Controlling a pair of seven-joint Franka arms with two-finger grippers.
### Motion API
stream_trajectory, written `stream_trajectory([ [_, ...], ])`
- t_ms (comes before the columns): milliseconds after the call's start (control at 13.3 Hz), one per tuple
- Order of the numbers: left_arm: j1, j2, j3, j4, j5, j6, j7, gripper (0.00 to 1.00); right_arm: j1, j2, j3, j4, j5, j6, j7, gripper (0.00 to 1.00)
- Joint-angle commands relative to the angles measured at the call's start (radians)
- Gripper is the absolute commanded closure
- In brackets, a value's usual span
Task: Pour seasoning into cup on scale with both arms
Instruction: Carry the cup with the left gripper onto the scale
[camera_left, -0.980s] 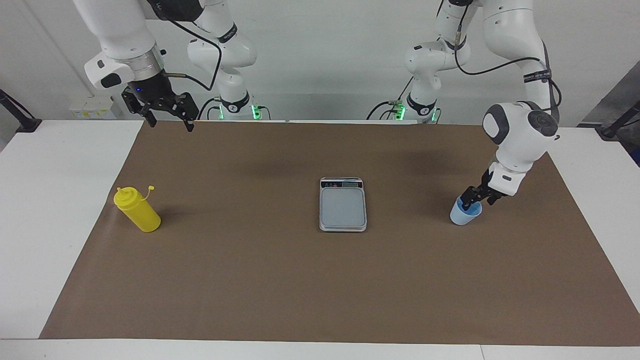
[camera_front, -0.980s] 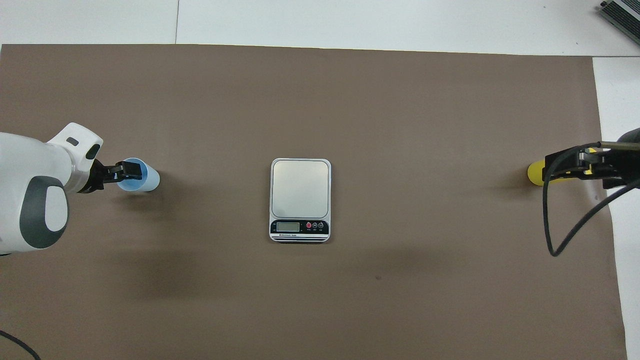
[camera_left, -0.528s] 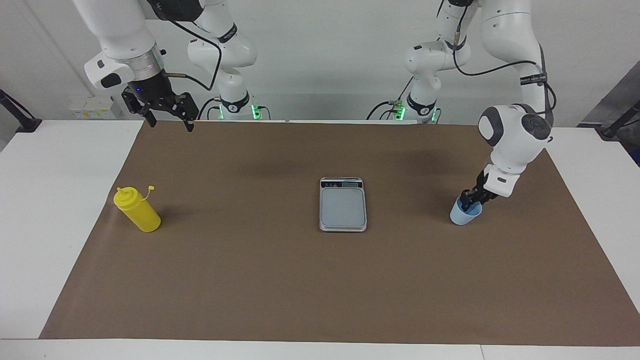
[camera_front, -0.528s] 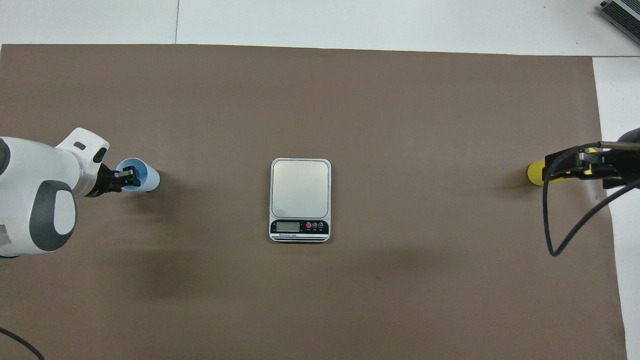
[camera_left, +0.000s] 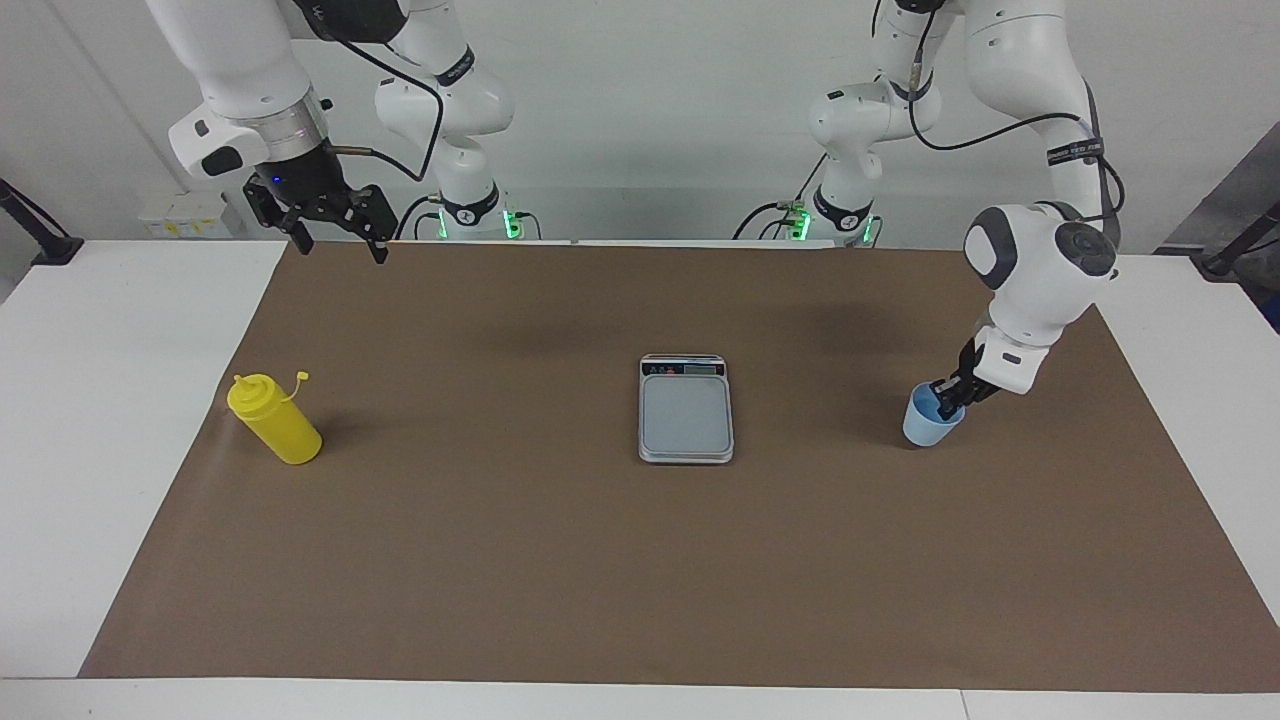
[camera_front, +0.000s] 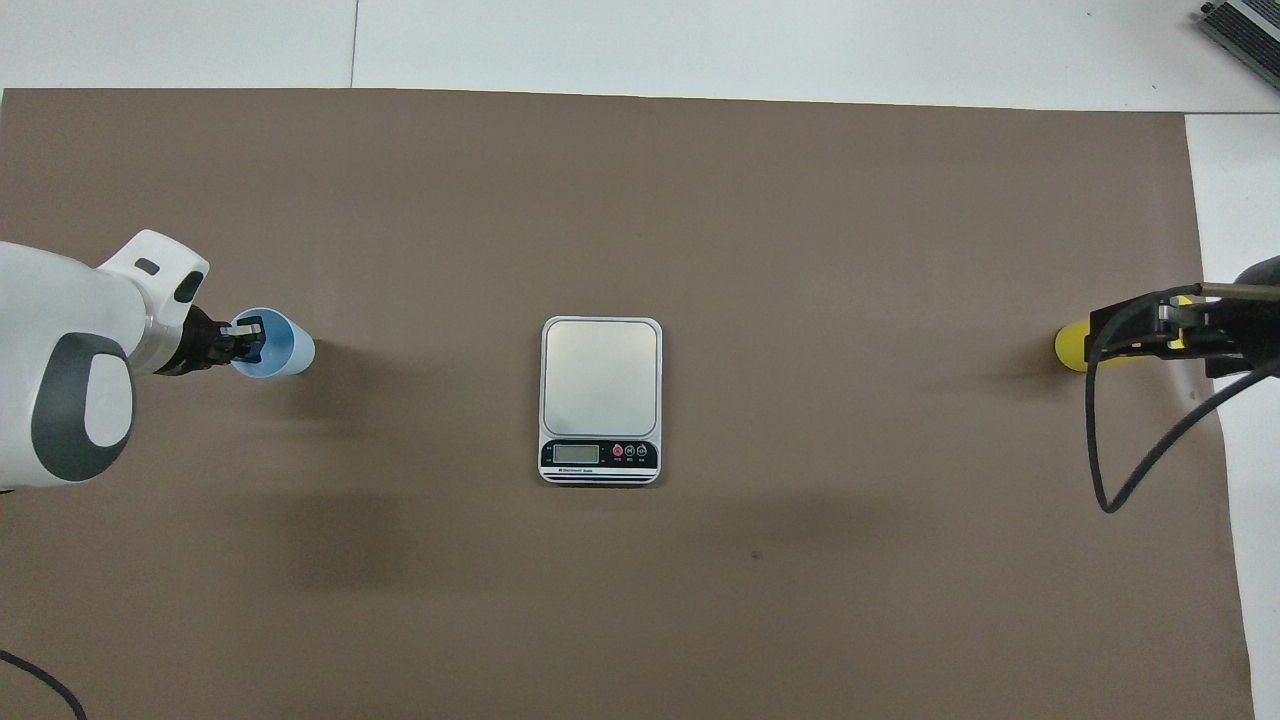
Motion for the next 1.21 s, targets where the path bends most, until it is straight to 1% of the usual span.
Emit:
stream_trajectory([
  [0,-0.076,0.019,0.010,0.129,-0.011,-0.142,-0.032,1.00,-0.013,-0.024,0.003,-0.026,0.007,0.002,-0.020,0.00],
  [151,-0.150,0.022,0.009,0.197,-0.012,-0.211,-0.118,1.00,-0.013,-0.024,0.003,-0.026,0.007,0.002,-0.020,0.00],
  [302,-0.243,0.022,0.009,0.206,-0.014,-0.216,-0.236,1.00,-0.013,-0.024,0.003,-0.026,0.007,0.002,-0.020,0.00],
  [453,-0.328,0.022,0.009,0.205,-0.014,-0.196,-0.323,1.00,-0.013,-0.024,0.003,-0.026,0.007,0.002,-0.020,0.00],
  [679,-0.447,0.028,0.010,0.188,-0.016,-0.127,-0.417,1.00,-0.013,-0.024,0.003,-0.026,0.007,0.002,-0.020,0.00],
  [830,-0.509,0.057,0.010,0.193,-0.014,-0.077,-0.471,1.00,-0.013,-0.024,0.003,-0.026,0.007,0.002,-0.020,0.00],
  [905,-0.527,0.082,0.010,0.199,-0.011,-0.041,-0.500,1.00,-0.013,-0.024,0.003,-0.026,0.009,0.002,-0.020,0.00],
  [1131,-0.563,0.106,0.010,0.211,-0.009,-0.029,-0.509,1.00,-0.013,-0.024,0.003,-0.026,0.007,0.002,-0.020,0.00],
])
